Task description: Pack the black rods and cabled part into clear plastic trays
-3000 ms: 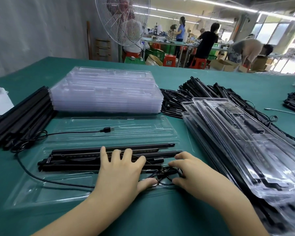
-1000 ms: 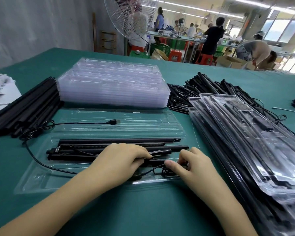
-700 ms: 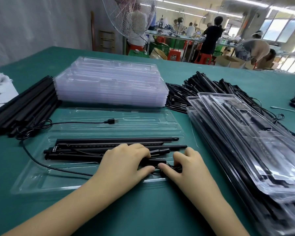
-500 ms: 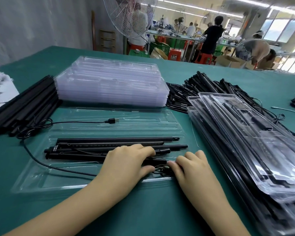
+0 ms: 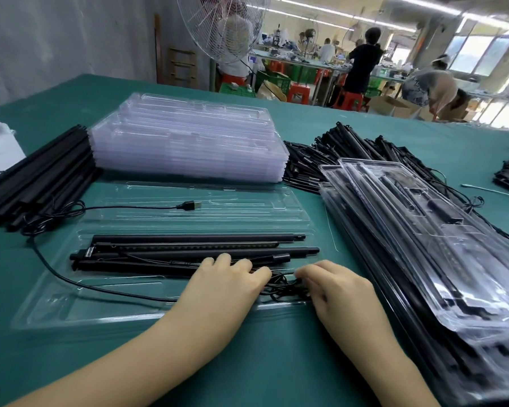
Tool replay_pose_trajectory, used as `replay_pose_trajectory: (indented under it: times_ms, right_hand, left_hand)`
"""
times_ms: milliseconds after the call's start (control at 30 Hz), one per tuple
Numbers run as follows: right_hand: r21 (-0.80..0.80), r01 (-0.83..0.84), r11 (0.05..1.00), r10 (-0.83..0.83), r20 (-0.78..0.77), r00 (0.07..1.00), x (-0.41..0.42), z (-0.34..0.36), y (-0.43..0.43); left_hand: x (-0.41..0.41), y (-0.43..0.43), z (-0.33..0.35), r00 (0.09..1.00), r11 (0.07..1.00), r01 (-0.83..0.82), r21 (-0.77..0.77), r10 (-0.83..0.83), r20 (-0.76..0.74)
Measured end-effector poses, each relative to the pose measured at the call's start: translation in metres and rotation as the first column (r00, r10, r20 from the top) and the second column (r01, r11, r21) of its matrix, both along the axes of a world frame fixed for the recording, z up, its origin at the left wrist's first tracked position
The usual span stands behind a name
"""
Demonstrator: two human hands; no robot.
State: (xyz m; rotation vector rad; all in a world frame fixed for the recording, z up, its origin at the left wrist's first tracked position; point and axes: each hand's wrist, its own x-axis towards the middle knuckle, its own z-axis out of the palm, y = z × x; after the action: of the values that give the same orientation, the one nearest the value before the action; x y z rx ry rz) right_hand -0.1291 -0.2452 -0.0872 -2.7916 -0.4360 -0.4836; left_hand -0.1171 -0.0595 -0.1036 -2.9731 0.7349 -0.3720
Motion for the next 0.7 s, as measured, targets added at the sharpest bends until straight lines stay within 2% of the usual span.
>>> replay_pose_trajectory:
  times_ms: [133,233,300,533,700]
  right_hand:
    - [-0.04,-0.026,0.999,0.026,-0.016,1.0,0.002,0.005,0.001]
    - [-0.19,-0.023,0.981,0.014,-0.049,0.999,0.003,0.003,0.009]
    - [-0.225,-0.015,0.974,0.001,-0.061,0.998,0.004,0.001,0.011]
    - [-0.26,-0.028,0.965,0.002,-0.099,0.995,0.012,-0.001,0.015]
    - [-0.238,-0.025,0.971,0.001,-0.099,0.995,0.011,-0.003,0.013]
  left_hand:
    - [-0.004,-0.001,0.006,0.999,0.999,-0.042,-0.002,0.042,0.017]
    - [-0.008,0.0,0.017,0.997,0.997,-0.015,-0.078,0.021,0.072]
    - [-0.007,0.001,0.017,0.996,0.994,0.003,-0.113,0.008,0.094]
    - [0.004,0.005,0.009,0.975,0.967,0.208,-0.15,-0.193,0.106]
    - [0.004,0.005,0.003,0.958,0.945,0.283,-0.167,-0.271,0.093]
